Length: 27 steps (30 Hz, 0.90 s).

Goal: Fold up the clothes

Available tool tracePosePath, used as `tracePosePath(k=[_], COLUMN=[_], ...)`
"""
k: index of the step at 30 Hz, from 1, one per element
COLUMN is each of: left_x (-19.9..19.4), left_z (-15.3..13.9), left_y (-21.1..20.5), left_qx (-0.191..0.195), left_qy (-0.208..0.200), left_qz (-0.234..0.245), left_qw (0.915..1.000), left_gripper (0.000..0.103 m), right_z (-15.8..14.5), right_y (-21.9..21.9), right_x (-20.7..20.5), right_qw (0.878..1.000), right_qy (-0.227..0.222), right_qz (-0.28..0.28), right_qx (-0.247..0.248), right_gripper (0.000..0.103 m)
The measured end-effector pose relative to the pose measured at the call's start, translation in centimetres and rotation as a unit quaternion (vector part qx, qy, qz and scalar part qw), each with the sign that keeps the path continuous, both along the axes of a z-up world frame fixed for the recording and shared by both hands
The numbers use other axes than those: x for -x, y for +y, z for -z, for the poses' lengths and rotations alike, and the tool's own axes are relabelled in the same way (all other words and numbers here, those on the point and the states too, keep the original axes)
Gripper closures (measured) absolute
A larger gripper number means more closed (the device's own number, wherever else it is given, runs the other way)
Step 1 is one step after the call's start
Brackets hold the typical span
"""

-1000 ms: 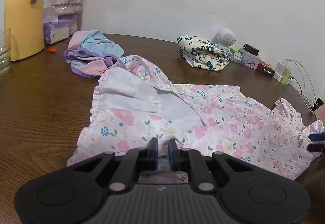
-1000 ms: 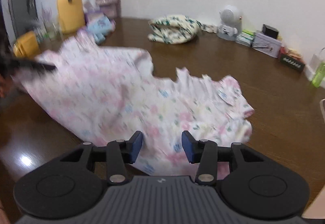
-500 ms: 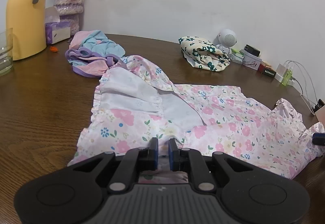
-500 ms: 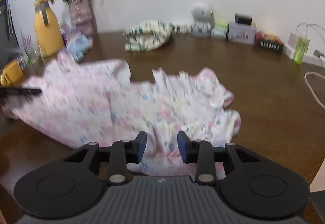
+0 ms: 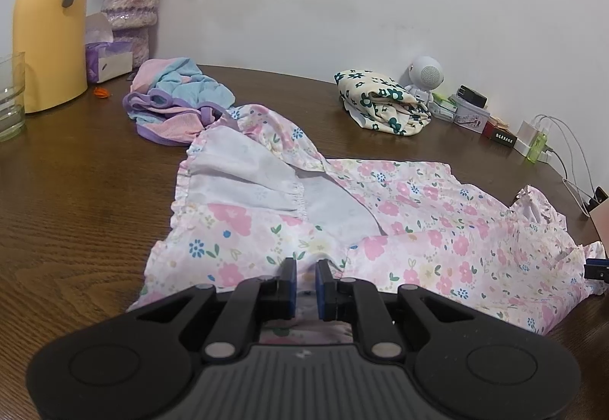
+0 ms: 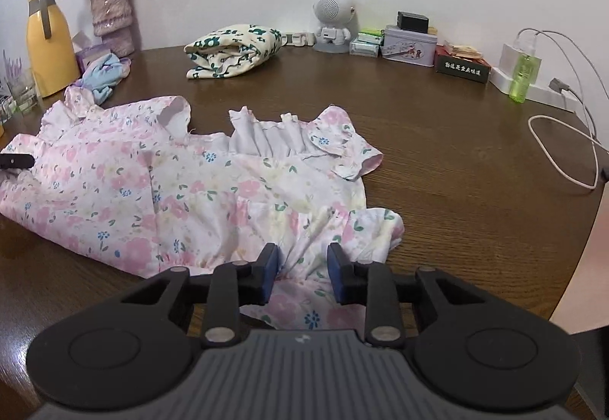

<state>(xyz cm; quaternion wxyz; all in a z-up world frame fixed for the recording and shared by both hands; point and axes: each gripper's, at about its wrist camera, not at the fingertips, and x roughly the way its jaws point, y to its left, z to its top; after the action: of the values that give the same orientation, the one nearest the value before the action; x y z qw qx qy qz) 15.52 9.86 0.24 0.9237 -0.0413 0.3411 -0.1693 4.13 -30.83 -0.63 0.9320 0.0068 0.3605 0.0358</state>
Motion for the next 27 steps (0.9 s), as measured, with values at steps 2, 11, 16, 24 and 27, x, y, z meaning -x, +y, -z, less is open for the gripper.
tracePosePath(k=[2, 11, 16, 24, 27], left_x=[0.1, 5.3, 6.4, 7.0, 7.8], left_z=[-0.2, -3.5, -2.1, 0.1, 0.2], left_y=[0.0, -4.2, -6.6, -5.4, -3.6], left_qx=[0.002, -0.001, -0.019, -0.029, -0.037], left_qy=[-0.001, -0.062, -0.042, -0.015, -0.021], left_qz=[0.000, 0.097, 0.129, 0.095, 0.068], left_qw=[1.0000, 0.9933, 0.9905, 0.9949, 0.9968], left_gripper=[0.090, 0.076, 0.077, 0.084, 0.084], right_z=[-0.5, -3.1, -1.0, 0.0, 0.1], right_y=[0.0, 7.5, 11.9, 12.9, 12.3], right_x=[0.1, 0.3, -1.2, -1.1, -0.8], right_qw=[1.000, 0.988, 0.981, 0.982, 0.983], right_qy=[-0.008, -0.044, -0.030, -0.022, -0.024], right_qz=[0.001, -0.145, -0.191, -0.189, -0.181], right_qx=[-0.023, -0.028, -0.024, 0.001, 0.002], right_gripper=[0.075, 0.075, 0.075, 0.075, 0.075])
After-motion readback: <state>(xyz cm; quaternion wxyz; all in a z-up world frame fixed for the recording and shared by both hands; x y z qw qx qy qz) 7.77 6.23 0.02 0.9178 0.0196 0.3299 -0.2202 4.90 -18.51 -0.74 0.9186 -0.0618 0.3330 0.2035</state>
